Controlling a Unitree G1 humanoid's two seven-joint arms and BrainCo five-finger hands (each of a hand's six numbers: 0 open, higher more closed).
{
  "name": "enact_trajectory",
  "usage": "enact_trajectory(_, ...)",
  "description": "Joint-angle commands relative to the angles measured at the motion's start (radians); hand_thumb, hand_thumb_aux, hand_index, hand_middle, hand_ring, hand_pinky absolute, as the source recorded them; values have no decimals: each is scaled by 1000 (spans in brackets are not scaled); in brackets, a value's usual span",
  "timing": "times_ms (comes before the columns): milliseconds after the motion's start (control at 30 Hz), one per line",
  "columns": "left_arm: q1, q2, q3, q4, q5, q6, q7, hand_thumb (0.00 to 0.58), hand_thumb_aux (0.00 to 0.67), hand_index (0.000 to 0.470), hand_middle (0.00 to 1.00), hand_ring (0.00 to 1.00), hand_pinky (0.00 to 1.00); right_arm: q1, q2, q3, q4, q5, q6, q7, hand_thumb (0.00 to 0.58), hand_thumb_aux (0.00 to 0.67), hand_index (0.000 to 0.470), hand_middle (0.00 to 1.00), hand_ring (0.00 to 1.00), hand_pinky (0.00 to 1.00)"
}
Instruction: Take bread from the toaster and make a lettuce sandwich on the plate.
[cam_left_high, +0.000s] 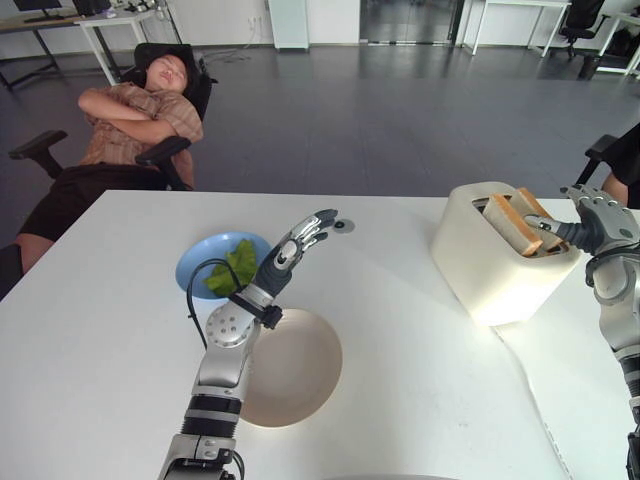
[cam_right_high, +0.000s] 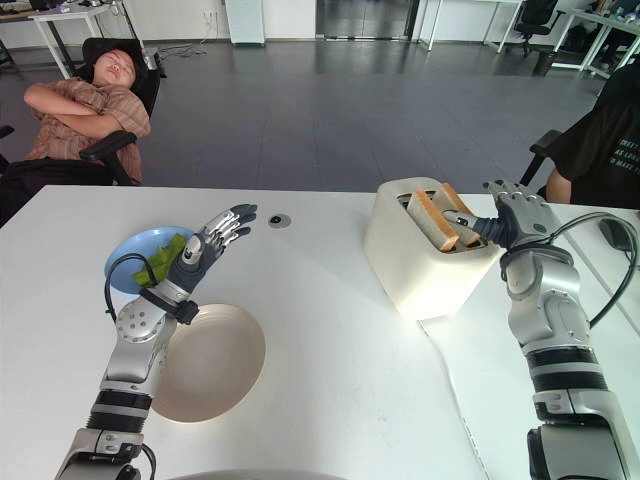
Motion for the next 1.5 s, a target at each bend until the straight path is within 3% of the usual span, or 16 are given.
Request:
enact_trajectory(33,3,15,3,4,5,3,-2,0,0,0,0,0,0,-6,15,25,-40,9,-10,23,579,644,452,0,0,0)
enact_trajectory(67,3,15,3,3,6,3,-1,0,0,0,0,0,0,-7,20,28,-49,13,-17,25,580,670,470,0,0,0)
enact_trajectory(400,3,21,9,3,6,3,7,0,0,0,0,0,0,-25,71,-12,-102,120,-81,15,580,670,470,0,0,0)
enact_trajectory(567,-21,30,15,2,-2,12,9,0,0,0,0,0,0,-140,46,-102,-147,204,-221,-70,580,670,470,0,0,0)
enact_trajectory(700,-33,42,21,-10,-5,5,7,0,0,0,0,0,0,-214,57,-115,-204,284,-281,-11,580,670,470,0,0,0)
enact_trajectory(800,-37,75,51,-40,1,7,14,0,0,0,0,0,0,-236,108,-68,-254,369,-280,97,580,670,470,0,0,0)
enact_trajectory(967,-122,227,156,-17,100,33,81,0,0,0,0,0,0,-143,329,110,-440,611,-78,330,580,670,470,0,0,0)
enact_trajectory(1200,-180,506,179,73,495,4,267,0,0,0,0,0,0,-36,590,392,-415,635,91,410,580,670,470,0,0,0)
enact_trajectory(1300,-183,546,181,87,543,7,301,0,0,0,0,0,0,-18,653,453,-354,623,101,417,580,670,470,0,0,0)
enact_trajectory(1500,-175,550,154,83,553,9,311,0,0,0,0,0,0,-27,725,523,-151,565,-1,402,580,670,470,0,0,0)
